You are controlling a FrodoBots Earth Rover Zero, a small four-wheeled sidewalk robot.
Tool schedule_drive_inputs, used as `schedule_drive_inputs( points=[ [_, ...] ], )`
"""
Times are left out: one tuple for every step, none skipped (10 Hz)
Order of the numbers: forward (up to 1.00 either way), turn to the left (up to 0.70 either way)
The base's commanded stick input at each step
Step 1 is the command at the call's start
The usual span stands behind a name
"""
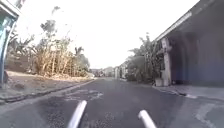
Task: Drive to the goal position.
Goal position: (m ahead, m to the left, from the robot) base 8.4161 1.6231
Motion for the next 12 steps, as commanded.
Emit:
schedule_drive_inputs(
  points=[
    [0.85, -0.07],
    [0.85, -0.29],
    [0.85, -0.34],
    [0.85, -0.34],
    [0.85, -0.34],
    [0.85, -0.34],
    [0.85, -0.34],
    [0.85, -0.34],
    [0.85, -0.34],
    [0.85, -0.34],
    [0.85, -0.34],
    [0.85, -0.34]
  ],
)
